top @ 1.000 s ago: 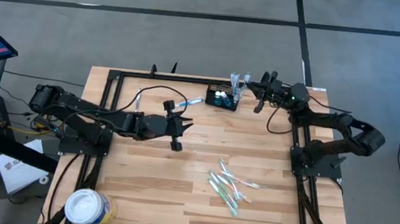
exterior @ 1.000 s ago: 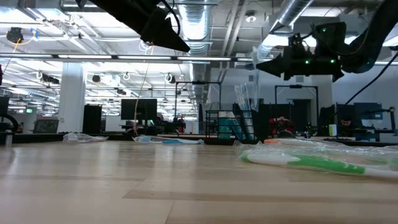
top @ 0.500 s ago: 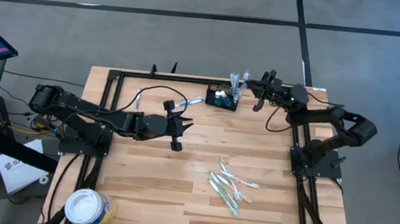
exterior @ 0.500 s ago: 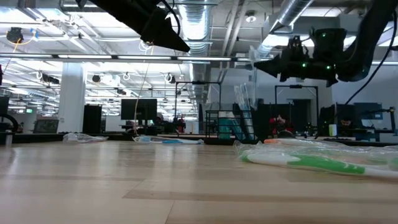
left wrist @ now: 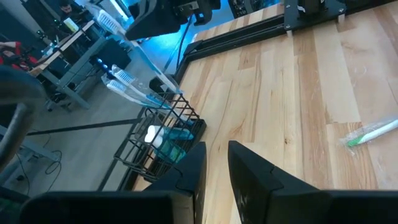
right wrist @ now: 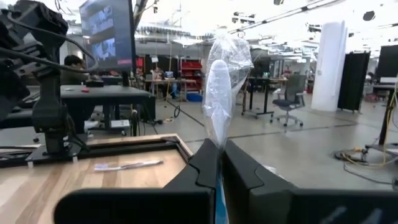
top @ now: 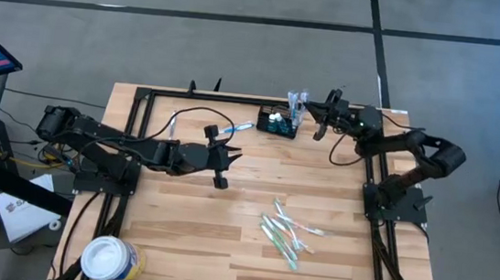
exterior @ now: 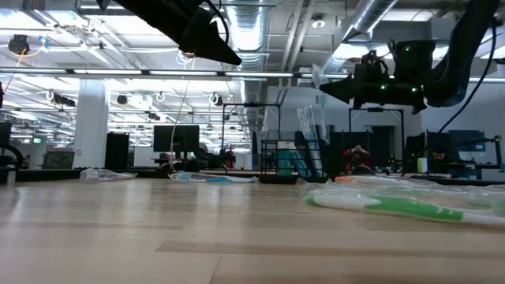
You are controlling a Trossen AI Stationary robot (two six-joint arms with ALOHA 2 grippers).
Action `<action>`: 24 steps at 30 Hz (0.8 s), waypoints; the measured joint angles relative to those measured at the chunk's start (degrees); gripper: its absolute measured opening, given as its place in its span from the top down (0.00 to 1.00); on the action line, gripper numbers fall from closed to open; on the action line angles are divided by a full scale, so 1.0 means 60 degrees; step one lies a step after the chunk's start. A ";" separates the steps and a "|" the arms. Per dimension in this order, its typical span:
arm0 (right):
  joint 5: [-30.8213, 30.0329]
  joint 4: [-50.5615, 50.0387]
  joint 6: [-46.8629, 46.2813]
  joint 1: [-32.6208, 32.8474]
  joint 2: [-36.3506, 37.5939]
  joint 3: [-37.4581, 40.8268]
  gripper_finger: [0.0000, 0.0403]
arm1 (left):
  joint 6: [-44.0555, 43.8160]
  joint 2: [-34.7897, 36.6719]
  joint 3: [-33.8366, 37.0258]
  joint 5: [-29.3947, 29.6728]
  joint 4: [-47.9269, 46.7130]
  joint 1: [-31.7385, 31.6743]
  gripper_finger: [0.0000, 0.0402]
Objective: Pick & Place toothbrushing station
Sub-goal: Put the blue toothbrush into the mesh organizer
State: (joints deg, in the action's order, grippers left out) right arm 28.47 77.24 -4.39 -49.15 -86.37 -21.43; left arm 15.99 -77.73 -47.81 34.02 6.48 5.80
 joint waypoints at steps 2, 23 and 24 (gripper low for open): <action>0.0003 0.0395 -0.0124 -0.0009 -0.0172 0.0000 1.00 | -0.0002 0.0000 0.0000 0.0000 0.0000 0.0000 0.85; -0.0332 0.1175 -0.0105 0.0129 -0.1010 -0.0096 1.00 | 0.0000 0.0000 0.0000 -0.0004 0.0007 0.0000 0.85; -0.0333 0.1272 -0.0173 0.0125 -0.1147 -0.0112 1.00 | 0.0000 -0.0003 0.0000 -0.0003 0.0007 0.0000 0.85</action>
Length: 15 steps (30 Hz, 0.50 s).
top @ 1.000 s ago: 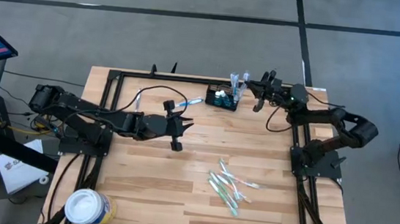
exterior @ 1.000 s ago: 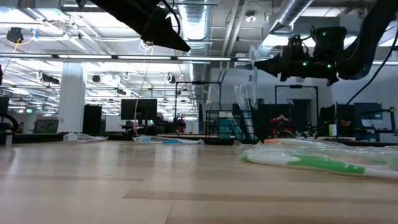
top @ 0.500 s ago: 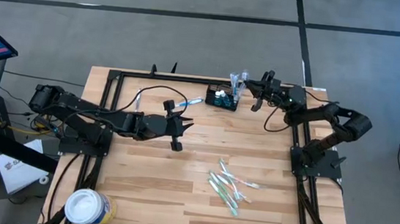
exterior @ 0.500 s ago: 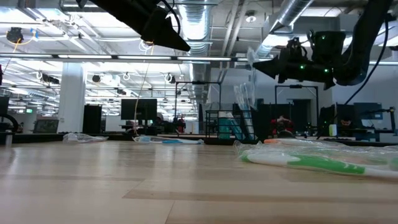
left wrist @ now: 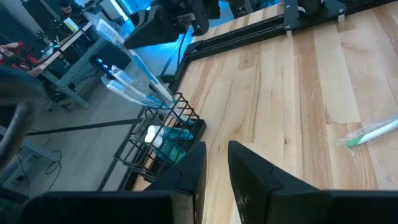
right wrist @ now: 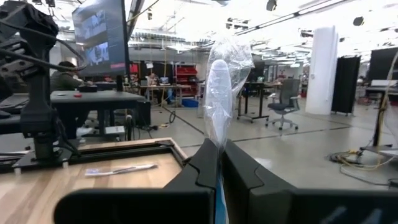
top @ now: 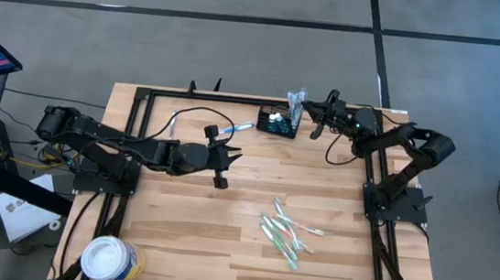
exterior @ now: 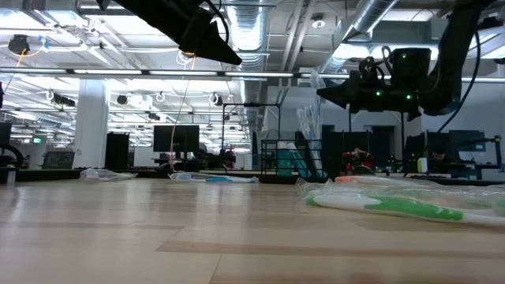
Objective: Pick & Place toothbrushing station
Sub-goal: Put the blue toothbrush into the mesh organizer
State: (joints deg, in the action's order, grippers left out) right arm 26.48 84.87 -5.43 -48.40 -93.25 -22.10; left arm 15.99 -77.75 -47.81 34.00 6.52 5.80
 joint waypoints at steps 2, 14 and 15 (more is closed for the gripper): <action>0.0004 0.0174 -0.0079 -0.0015 -0.0218 -0.0001 1.00 | 0.0000 0.0003 0.0000 0.0000 -0.0003 0.0000 0.85; 0.0004 0.0188 -0.0281 -0.0007 -0.0900 -0.0001 0.98 | -0.0003 0.0003 0.0000 0.0000 -0.0003 0.0000 0.85; 0.0004 0.0154 -0.0284 -0.0007 -0.0900 -0.0001 0.97 | -0.0001 0.0003 0.0000 0.0002 -0.0003 0.0000 0.85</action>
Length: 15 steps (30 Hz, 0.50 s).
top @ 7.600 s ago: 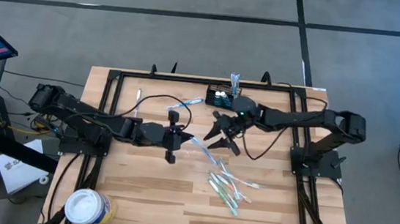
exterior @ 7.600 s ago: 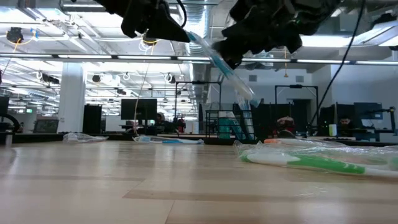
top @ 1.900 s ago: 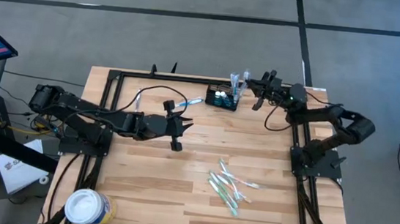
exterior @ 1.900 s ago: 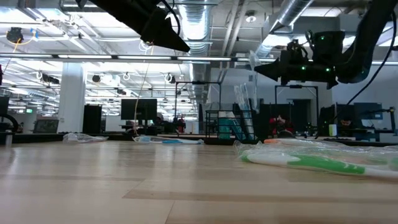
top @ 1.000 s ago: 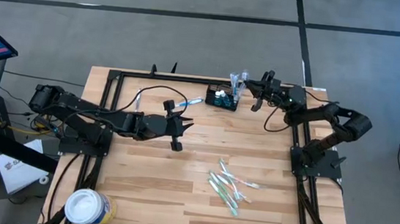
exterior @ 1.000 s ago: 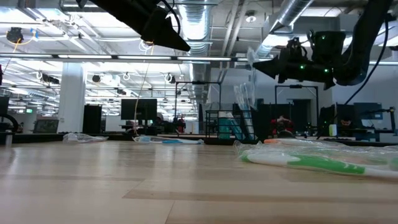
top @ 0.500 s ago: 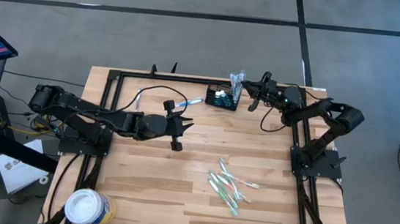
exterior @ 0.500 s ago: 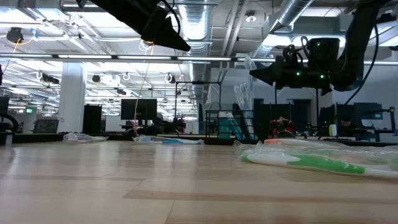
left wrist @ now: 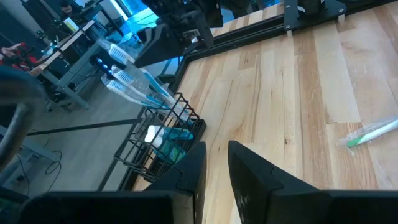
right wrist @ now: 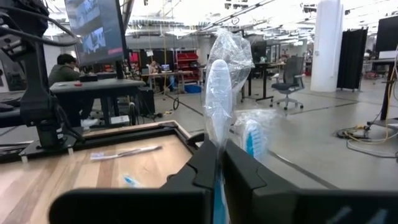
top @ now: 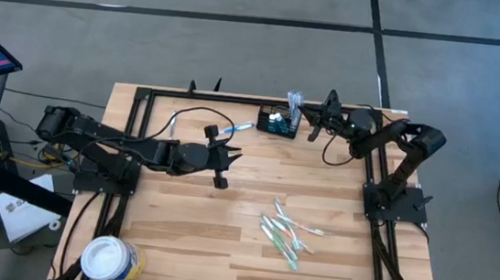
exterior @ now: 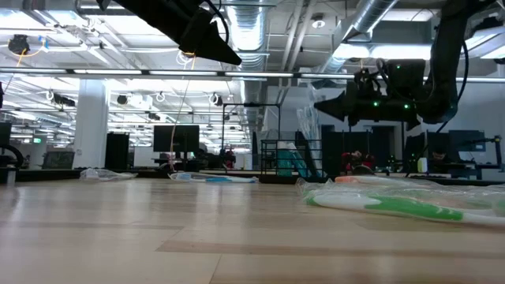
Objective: Pick & Place toothbrushing station
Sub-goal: Put the blue toothbrush into the mesh organizer
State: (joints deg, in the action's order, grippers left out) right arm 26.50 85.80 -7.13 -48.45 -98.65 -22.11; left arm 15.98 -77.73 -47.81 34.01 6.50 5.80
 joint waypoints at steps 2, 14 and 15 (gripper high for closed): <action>0.0000 -0.0051 -0.0004 0.0000 -0.0004 0.0000 0.96 | 0.0001 0.0000 0.0000 0.0000 -0.0002 0.0000 0.85; 0.0066 -0.0884 -0.0001 0.0000 -0.0004 0.0000 0.97 | -0.0002 0.0000 0.0000 0.0000 -0.0004 0.0000 0.85; 0.0066 -0.0926 -0.0001 0.0000 -0.0004 0.0000 0.97 | -0.0002 0.0000 0.0000 -0.0002 -0.0004 0.0000 0.85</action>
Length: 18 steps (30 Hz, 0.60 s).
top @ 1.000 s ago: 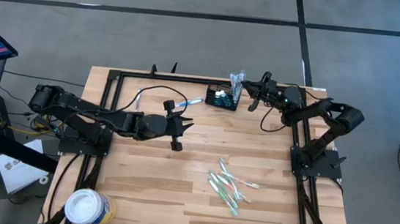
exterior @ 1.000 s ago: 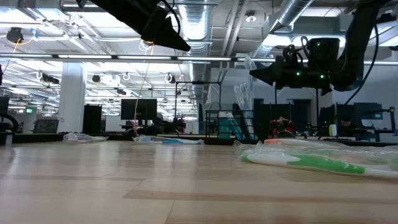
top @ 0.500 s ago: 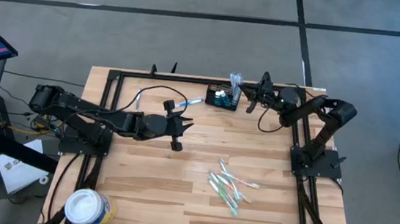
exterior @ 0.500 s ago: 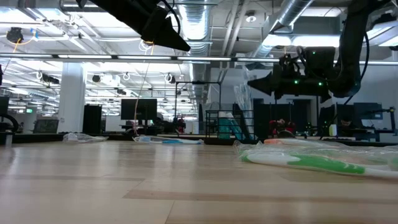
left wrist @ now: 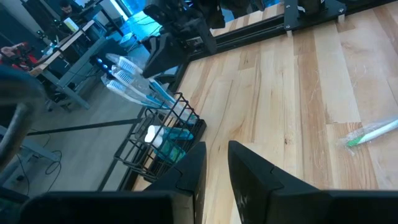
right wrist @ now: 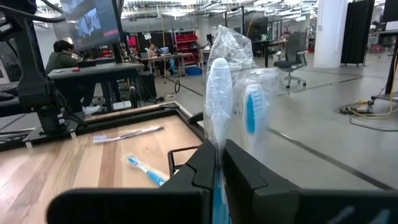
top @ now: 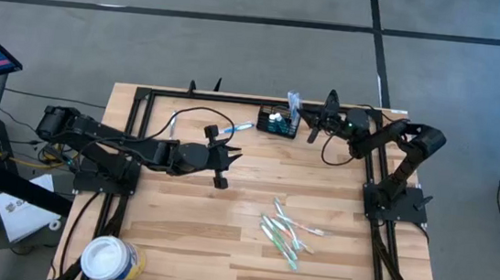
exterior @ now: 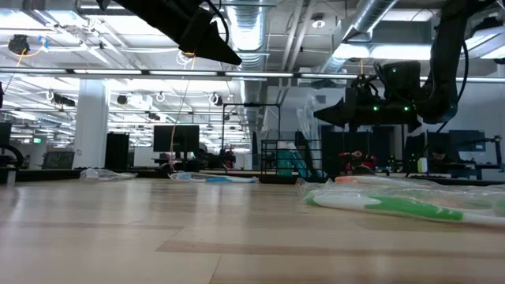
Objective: Pick & Place toothbrushing station
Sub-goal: Put the blue toothbrush into the mesh organizer
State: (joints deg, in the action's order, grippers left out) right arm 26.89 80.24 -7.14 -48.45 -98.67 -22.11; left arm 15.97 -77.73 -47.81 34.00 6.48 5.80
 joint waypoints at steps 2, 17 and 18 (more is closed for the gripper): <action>0.0000 -0.0136 0.0000 0.0000 0.0000 0.0000 0.95 | 0.0000 0.0000 0.0000 0.0000 0.0000 0.0000 0.85; 0.0004 -0.0184 0.0032 -0.0103 0.0000 0.0000 0.74 | -0.0056 0.0000 0.0000 0.0000 -0.0004 0.0000 0.85; 0.0023 -0.0176 0.0029 -0.0117 0.0000 0.0000 0.72 | -0.0070 0.0000 0.0000 0.0000 -0.0004 0.0000 0.85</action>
State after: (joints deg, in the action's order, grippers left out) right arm 27.03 79.18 -6.96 -49.15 -98.67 -22.11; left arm 15.55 -77.73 -47.81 34.00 6.46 5.80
